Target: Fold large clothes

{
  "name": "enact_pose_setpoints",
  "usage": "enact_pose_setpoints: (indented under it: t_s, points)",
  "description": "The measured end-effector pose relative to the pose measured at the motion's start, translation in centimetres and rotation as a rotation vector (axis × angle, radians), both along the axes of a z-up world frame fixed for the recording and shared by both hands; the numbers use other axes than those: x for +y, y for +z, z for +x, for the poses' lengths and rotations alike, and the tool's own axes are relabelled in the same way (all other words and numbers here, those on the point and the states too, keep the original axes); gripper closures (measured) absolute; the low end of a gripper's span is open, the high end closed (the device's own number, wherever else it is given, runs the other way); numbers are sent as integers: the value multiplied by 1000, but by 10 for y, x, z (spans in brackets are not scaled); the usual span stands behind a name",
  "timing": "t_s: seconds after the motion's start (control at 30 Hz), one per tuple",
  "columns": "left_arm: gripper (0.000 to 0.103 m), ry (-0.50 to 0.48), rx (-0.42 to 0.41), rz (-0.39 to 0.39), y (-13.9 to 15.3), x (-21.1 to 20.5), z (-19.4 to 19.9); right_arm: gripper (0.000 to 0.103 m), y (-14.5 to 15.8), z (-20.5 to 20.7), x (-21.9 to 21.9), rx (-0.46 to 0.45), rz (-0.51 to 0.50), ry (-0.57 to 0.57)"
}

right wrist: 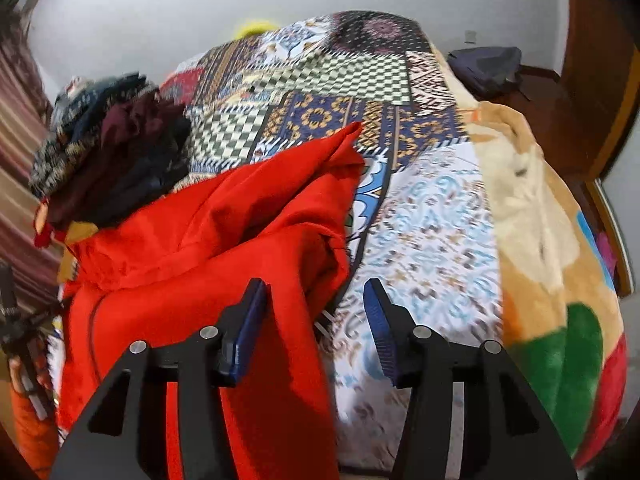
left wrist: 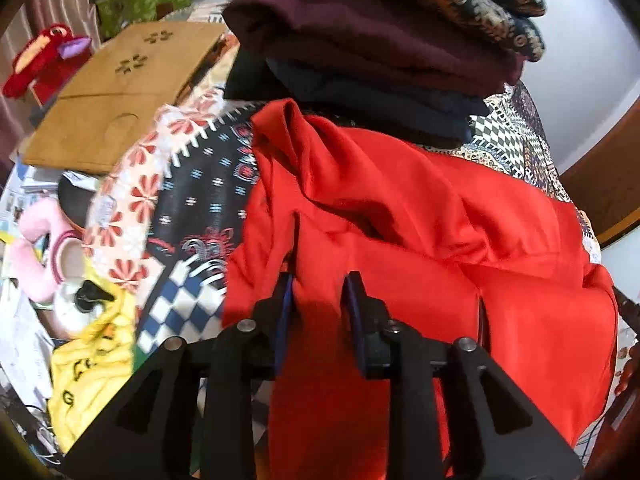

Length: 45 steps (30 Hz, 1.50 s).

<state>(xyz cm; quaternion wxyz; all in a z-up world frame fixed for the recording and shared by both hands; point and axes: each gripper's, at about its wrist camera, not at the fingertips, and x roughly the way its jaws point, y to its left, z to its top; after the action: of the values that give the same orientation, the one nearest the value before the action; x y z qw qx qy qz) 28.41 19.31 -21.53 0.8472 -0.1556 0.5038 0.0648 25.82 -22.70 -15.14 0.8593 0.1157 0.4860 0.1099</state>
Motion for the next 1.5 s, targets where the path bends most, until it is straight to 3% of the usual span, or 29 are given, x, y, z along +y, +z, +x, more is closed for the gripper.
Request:
enact_pose_setpoints:
  t_s: [0.2,0.57,0.73,0.83,0.97,1.03,1.1,1.13,1.2,1.3,1.5]
  points:
    - [59,24,-19,-24,14,4,-32,56,11,-25,-16,-23,-34,-35]
    - [59,53,46,-148,-10,2,-94,54,-3,-68,-11,28,-19,30]
    - [59,68,50,-176,-20,-3,-114,47,-11,-80,-2,49,-22,72]
    - [59,46,29,-160,-22,-16,-125,44,-18,-86,8,41,-40,90]
    - [61,-12,12,-33,-19,-41,-131,43,-19,-92,22,8,-54,127]
    - [72,-33,15,3,-17,-48,-129,50,-17,-94,26,-16,-47,141]
    - [82,-51,12,34,-15,-51,-126,85,-15,-92,29,-23,-15,155]
    - [88,-60,4,34,-12,-51,-125,93,-15,-88,30,-13,19,167]
    - [95,-61,2,36,-10,-48,-119,92,-11,-84,31,-23,62,167]
    - [97,-47,-32,6,1,-40,-120,93,9,-80,34,-85,92,182]
    - [102,3,-187,34,55,-29,-121,93,53,-67,35,-184,161,200]
